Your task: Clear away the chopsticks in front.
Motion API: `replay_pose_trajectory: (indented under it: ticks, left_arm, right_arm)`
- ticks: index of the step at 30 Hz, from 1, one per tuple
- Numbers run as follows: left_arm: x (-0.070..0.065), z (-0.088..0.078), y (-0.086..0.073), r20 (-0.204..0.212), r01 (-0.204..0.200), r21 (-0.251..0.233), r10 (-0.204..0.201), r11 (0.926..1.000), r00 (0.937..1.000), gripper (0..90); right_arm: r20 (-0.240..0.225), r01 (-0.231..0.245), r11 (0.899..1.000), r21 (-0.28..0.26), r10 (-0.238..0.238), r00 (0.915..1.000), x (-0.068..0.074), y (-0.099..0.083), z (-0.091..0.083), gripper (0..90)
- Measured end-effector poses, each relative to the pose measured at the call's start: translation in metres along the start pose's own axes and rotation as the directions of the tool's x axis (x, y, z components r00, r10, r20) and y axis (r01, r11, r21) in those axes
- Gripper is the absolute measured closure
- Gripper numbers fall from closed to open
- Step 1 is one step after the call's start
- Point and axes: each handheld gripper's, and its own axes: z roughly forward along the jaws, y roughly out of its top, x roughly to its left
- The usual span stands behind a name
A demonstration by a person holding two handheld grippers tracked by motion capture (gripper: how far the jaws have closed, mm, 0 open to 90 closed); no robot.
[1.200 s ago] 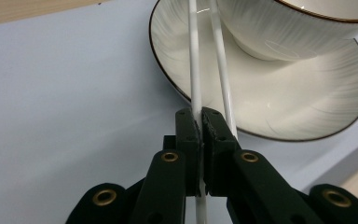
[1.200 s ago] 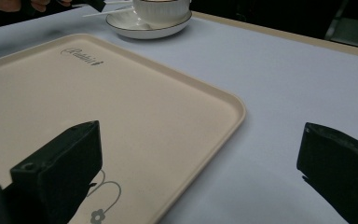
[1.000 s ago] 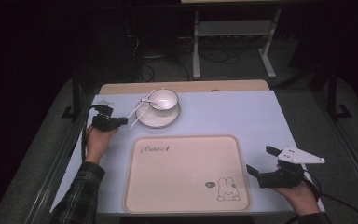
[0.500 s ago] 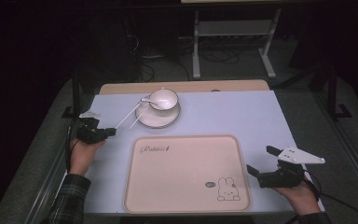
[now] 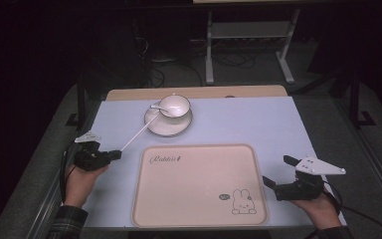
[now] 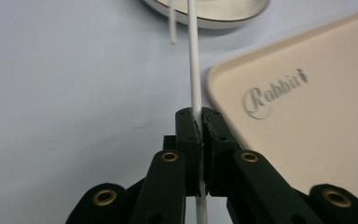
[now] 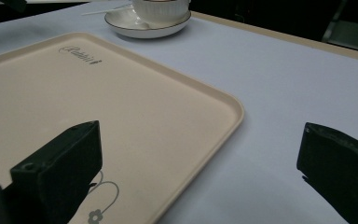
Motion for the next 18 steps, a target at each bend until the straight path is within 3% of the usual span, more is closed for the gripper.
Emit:
replay_pose_trajectory:
  ticks: [8,17,18]
  left_arm:
    - [-0.029,-0.002,-0.005,0.071,-0.016,-0.016,0.017,0.9997,0.9973,85.9]
    - [-0.071,0.015,-0.007,0.171,-0.063,0.008,0.060,0.9980,0.9835,85.9]
    - [-0.080,0.019,-0.008,0.187,-0.075,0.018,0.070,0.9970,0.9798,85.9]
  right_arm:
    - [-0.002,0.000,1.000,0.000,0.000,1.0000,0.001,0.000,0.000,0.0]
    - [-0.004,0.004,1.000,-0.001,-0.004,1.0000,0.001,0.000,0.000,0.0]
    - [-0.004,0.004,1.000,-0.002,-0.004,1.0000,0.001,0.001,0.000,0.0]
